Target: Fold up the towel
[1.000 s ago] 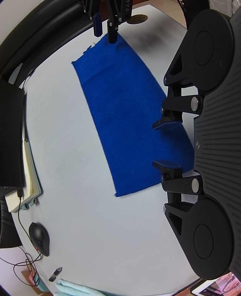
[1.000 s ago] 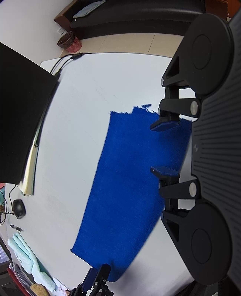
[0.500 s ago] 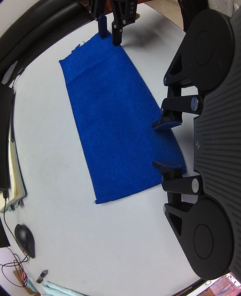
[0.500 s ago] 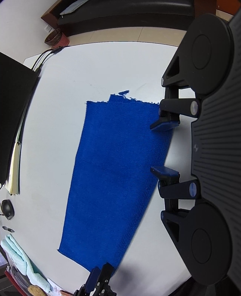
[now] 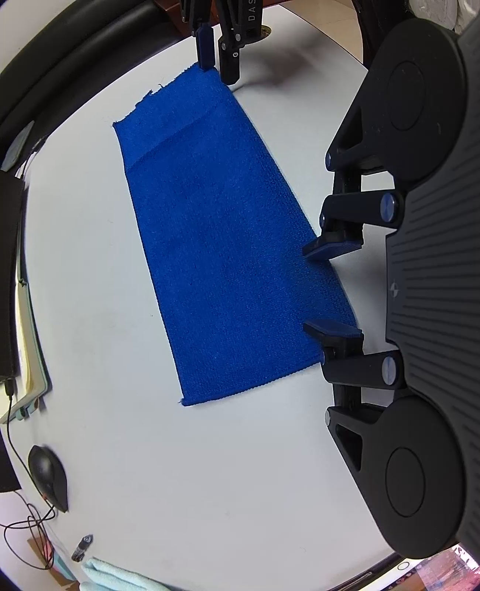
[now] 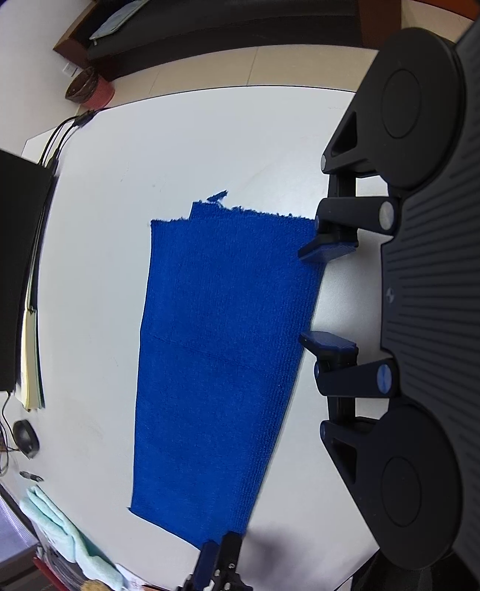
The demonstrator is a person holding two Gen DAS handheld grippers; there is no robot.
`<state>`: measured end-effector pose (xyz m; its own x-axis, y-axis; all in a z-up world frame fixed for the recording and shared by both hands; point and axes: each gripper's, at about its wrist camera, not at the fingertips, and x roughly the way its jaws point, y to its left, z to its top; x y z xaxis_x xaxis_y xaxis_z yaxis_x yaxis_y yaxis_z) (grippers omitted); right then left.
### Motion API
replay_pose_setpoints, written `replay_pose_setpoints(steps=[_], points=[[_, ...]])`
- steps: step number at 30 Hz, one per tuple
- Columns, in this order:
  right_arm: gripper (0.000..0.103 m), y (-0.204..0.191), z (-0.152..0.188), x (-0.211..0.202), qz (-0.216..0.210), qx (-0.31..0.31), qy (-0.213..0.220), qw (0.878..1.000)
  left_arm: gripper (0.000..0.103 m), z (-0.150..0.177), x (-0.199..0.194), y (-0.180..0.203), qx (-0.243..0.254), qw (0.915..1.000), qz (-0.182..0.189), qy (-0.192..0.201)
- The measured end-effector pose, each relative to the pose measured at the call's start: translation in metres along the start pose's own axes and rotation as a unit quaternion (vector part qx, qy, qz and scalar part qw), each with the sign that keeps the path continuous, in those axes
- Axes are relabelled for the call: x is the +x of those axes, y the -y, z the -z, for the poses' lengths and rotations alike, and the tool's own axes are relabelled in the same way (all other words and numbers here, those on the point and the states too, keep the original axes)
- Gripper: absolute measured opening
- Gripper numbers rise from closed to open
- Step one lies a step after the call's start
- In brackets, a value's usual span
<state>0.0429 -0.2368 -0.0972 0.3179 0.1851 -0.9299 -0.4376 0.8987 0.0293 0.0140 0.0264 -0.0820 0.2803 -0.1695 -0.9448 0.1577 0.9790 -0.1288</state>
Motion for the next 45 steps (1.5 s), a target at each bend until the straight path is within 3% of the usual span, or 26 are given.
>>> replay_pose_setpoints(steps=[10,18,23,35,45], points=[[0.042,0.01,0.008,-0.006,0.013,0.026,0.006,1.0,0.039,0.01,-0.014,-0.008,-0.043,0.9988,-0.013,0.016],[0.042,0.007,0.004,-0.011,-0.011,0.06,0.023,0.998,0.039,-0.001,-0.017,-0.002,0.0,0.9995,-0.009,0.029],[0.042,0.001,-0.008,-0.008,-0.02,0.075,0.03,0.996,0.039,-0.017,-0.009,-0.003,0.002,0.9997,-0.003,0.023],[0.042,-0.014,-0.02,0.014,-0.004,0.075,0.019,0.997,0.039,-0.057,0.012,-0.013,0.037,0.9992,-0.007,0.012],[0.043,-0.014,-0.029,0.019,0.008,0.056,0.015,0.998,0.04,-0.054,0.017,-0.014,0.058,0.9983,0.002,0.009]])
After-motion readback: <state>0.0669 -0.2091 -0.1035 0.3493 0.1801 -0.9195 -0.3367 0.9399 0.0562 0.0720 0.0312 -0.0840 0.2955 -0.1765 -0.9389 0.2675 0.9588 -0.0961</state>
